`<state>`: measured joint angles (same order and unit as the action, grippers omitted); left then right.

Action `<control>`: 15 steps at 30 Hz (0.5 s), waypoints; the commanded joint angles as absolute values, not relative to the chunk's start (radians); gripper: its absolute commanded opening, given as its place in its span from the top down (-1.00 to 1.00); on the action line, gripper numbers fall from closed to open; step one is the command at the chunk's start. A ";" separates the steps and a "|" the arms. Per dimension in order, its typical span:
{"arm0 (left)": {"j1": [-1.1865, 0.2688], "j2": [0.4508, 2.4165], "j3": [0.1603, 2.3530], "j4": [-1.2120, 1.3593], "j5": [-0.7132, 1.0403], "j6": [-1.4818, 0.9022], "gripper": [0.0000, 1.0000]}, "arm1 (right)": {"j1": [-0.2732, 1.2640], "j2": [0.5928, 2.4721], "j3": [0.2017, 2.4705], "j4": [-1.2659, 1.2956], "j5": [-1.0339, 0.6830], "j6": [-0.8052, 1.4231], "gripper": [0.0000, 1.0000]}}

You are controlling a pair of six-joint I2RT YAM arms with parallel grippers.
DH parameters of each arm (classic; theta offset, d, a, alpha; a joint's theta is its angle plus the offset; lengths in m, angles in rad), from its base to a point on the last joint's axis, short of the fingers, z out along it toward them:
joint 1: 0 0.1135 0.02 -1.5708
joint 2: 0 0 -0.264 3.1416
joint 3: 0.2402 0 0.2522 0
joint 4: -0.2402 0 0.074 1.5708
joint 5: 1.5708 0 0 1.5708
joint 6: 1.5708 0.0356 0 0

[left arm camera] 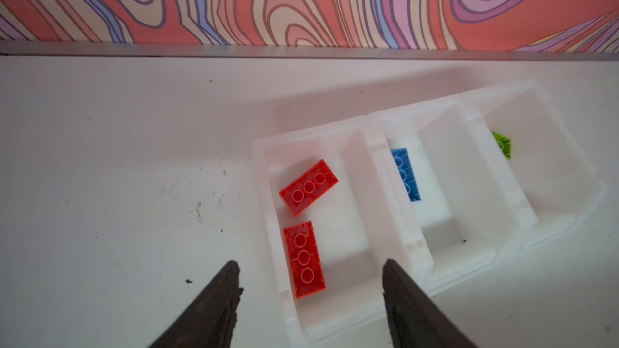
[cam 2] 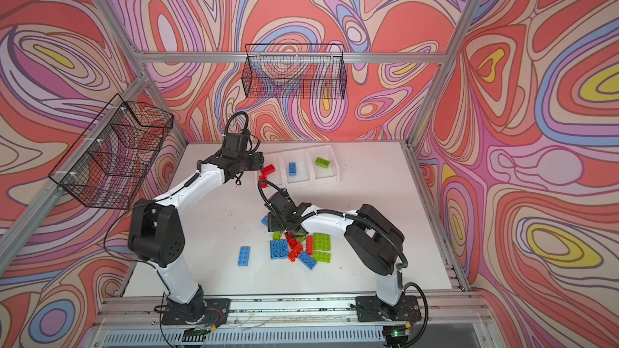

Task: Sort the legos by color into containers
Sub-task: 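Drop the red brick in the nearest bin while the right gripper grasps a lime-green brick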

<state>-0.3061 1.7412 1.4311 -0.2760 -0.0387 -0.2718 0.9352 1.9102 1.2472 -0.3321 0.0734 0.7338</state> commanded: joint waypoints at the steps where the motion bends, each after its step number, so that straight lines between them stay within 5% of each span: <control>1: -0.301 1.651 1.324 -0.221 -0.056 -0.311 -0.37 | 0.952 1.931 1.285 -0.425 0.086 0.719 -0.39; 7: -0.299 1.548 1.203 -0.242 -0.078 -0.308 -0.34 | 0.957 1.969 1.312 -0.465 0.080 0.710 -0.33; 15: -0.287 1.476 1.151 -0.282 -0.095 -0.295 -0.32 | 0.963 2.012 1.345 -0.493 0.080 0.707 0.02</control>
